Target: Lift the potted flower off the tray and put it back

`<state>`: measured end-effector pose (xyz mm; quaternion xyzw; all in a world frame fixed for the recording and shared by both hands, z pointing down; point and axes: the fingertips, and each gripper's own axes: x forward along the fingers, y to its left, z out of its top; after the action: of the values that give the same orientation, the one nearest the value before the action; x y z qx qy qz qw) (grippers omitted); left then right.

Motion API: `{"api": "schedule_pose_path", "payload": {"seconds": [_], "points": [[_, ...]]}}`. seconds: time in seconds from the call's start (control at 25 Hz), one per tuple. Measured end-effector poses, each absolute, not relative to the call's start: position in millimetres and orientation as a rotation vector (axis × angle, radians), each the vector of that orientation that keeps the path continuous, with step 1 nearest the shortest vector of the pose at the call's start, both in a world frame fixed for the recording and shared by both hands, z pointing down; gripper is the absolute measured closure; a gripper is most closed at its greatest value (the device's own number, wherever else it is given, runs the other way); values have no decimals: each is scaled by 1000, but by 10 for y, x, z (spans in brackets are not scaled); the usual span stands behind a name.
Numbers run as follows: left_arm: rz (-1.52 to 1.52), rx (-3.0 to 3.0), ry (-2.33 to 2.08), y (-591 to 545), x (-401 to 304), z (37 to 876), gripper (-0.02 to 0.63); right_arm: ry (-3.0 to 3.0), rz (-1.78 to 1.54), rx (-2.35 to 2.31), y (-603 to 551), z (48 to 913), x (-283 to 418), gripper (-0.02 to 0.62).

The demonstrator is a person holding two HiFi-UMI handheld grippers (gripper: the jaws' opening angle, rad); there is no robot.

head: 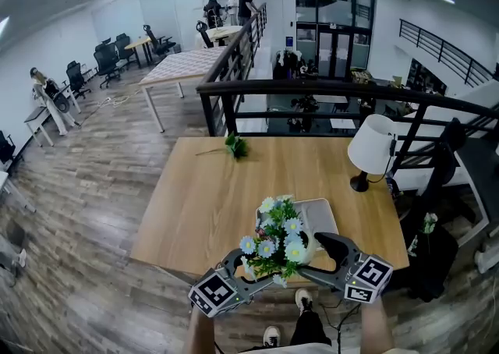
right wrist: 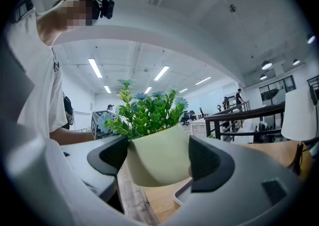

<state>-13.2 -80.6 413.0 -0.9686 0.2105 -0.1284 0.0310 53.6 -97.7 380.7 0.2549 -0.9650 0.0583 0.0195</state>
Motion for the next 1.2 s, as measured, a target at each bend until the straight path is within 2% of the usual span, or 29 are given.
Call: {"api": "schedule_pose_path", "payload": {"seconds": [1.2], "points": [[-592,-3106,880,-2037,-199,5429,302,-2934,426,613,-2338,5120,414,193]]}}
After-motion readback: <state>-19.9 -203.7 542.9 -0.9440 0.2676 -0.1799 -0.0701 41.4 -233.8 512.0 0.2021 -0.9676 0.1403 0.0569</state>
